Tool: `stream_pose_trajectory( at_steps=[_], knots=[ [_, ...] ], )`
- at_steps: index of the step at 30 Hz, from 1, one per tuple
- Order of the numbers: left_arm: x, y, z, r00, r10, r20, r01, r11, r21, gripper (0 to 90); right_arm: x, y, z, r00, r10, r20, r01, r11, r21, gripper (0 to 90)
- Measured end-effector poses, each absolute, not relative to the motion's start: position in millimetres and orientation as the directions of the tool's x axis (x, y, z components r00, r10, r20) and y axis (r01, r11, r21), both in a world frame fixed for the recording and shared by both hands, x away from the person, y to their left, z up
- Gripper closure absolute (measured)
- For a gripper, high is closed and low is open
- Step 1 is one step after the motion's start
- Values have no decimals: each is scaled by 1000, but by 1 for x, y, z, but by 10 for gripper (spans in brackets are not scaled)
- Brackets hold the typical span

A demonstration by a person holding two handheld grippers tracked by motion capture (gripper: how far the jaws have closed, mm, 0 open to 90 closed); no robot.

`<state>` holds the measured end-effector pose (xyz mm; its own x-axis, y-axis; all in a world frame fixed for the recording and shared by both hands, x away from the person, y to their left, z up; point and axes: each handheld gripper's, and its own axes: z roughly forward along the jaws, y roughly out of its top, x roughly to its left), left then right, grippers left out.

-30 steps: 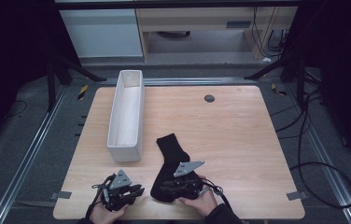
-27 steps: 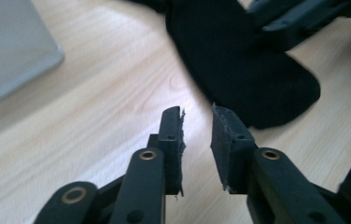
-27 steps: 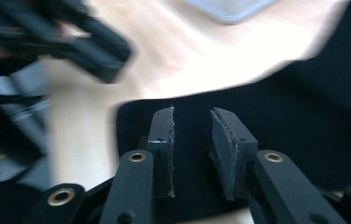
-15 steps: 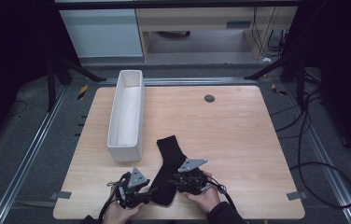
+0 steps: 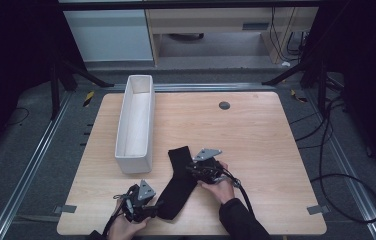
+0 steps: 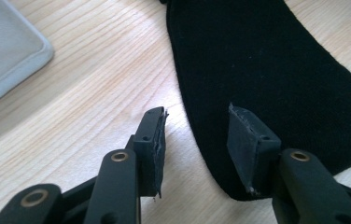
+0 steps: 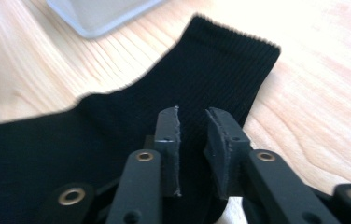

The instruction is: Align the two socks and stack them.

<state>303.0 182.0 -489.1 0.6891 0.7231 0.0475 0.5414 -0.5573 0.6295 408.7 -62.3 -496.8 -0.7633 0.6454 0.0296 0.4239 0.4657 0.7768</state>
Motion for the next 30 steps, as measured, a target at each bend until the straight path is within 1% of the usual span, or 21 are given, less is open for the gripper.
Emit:
stream_pose_trajectory(
  at_steps=[2,5,7,10,13,17,20,26,30],
  knots=[
    [304,184,-489,688,724,57,538,-561,629,558,412,-61,-503,-764,645,2,418,493,763,779],
    [308,185,-489,681,729,68,538,-561,629,565,409,-63,-503,-754,657,-14,420,498,759,809],
    [311,185,-489,676,733,75,539,-560,629,567,405,-65,-503,-745,666,-22,427,502,752,811],
    [314,185,-489,669,738,85,537,-560,631,575,396,-72,-503,-727,687,-4,454,486,747,807],
    [314,186,-489,666,742,80,536,-550,640,577,392,-76,-502,-725,689,2,461,483,745,802],
    [311,191,-482,677,735,39,524,-518,676,565,391,-82,-500,-719,693,45,480,449,753,744],
    [307,196,-478,688,726,25,504,-502,703,552,397,-85,-492,-712,700,51,468,420,778,702],
    [303,204,-479,699,715,1,514,-502,695,530,425,-91,-472,-668,742,54,453,348,821,584],
    [300,207,-480,709,705,-5,511,-509,693,513,443,-90,-473,-639,767,63,479,332,813,545]
  ],
)
